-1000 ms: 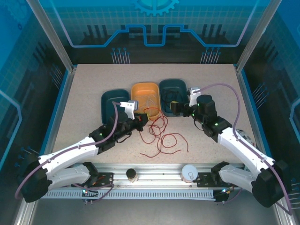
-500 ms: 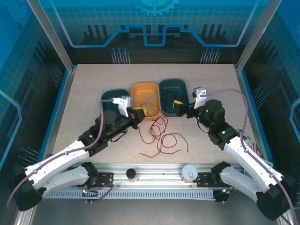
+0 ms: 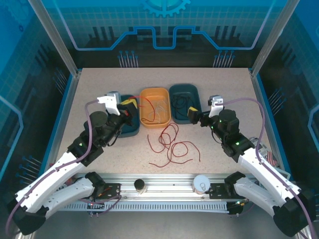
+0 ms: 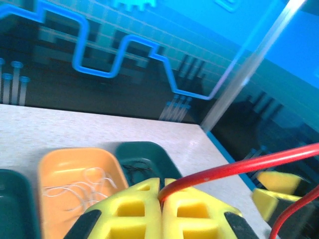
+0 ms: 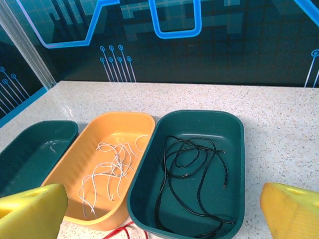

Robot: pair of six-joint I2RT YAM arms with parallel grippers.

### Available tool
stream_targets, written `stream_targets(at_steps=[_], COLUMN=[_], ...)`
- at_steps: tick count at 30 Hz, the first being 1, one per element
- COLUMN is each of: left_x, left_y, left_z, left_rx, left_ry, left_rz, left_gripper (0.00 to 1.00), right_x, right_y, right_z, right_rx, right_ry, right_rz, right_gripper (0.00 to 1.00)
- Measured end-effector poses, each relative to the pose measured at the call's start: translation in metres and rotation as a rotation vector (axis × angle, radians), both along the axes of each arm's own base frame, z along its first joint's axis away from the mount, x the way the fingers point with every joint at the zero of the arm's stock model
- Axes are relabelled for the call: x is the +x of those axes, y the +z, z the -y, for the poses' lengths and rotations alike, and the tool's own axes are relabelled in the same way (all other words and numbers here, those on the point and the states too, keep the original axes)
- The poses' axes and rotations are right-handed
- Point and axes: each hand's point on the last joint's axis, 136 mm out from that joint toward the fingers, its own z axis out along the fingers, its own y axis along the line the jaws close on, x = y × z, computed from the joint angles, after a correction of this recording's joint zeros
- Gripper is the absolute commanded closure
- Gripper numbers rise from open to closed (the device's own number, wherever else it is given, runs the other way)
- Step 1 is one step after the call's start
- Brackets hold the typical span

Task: Untangle the cables

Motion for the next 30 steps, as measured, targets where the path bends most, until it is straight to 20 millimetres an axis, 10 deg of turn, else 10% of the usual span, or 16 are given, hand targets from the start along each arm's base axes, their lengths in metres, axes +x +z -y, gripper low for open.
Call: stream_targets(at_steps=[11,30], left_x=[0.039,0.066], left_y=[-0.02,-0.137], left_z=[-0.061,-0.114], left_rx=[0.063,-0.1], left_ry=[0.231,0.458], left_rz=[-0.087,-0.616], left_gripper=[1.0,1.0], right_x=[0.002,0.013], right_y=[-0.006,0.003], right_z=[-0.001,0.001], right_rx=[-0.013,-0.051], right_ry=[0.0,-0.038], right_rz=[-0.021,-0.102], right_gripper=[0.0,0.0])
